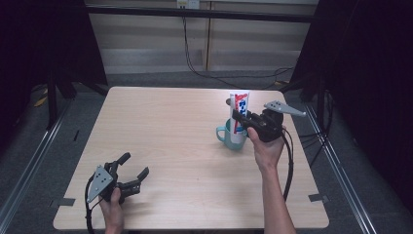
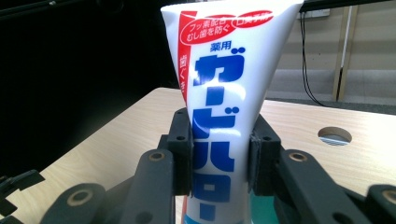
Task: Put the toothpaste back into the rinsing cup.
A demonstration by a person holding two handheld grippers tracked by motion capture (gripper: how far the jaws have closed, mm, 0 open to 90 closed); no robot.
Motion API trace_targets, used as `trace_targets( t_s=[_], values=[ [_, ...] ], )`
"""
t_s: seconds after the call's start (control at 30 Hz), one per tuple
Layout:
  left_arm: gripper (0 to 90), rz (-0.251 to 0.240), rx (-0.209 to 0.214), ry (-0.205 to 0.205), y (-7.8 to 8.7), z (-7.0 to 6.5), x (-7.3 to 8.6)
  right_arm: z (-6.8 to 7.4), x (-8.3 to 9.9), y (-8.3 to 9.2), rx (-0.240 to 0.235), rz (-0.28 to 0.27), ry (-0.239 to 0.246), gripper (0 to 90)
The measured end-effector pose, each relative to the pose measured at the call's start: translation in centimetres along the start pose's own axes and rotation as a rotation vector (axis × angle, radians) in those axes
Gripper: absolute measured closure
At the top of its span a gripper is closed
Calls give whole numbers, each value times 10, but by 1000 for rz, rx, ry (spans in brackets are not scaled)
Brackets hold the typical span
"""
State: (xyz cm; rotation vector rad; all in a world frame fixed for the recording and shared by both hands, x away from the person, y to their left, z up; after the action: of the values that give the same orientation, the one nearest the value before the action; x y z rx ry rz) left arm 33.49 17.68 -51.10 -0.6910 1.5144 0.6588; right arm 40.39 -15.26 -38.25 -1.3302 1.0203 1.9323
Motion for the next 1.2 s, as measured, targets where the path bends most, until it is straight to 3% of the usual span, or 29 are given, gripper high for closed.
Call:
trace_targets(
  t_s=[0.4,0.9,1.0,1.2],
  values=[
    [154,1,1,4,0,0,0,-18,-3,-8,27,13,-32,676],
    [154,-4,5,2,0,-1,0,-33,-15,-22,72,34,-7,674],
    [154,-4,-2,2,0,0,0,-36,-16,-26,69,35,-17,674],
    [154,2,-2,-1,0,0,0,-36,-15,-34,71,52,8,675]
  ],
)
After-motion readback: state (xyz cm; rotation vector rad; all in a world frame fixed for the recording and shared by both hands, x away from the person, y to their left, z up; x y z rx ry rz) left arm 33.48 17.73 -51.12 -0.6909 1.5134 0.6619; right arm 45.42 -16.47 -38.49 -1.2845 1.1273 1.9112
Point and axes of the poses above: each handheld gripper's, and its own axes: y roughly backward along the jaws, x roughly out of its underside, z roughly to its left, the point moved 10 cm from there along -y, roughly forward along the jaws, and after that the axes turned 3 degrees about y, right-handed, at the moved point
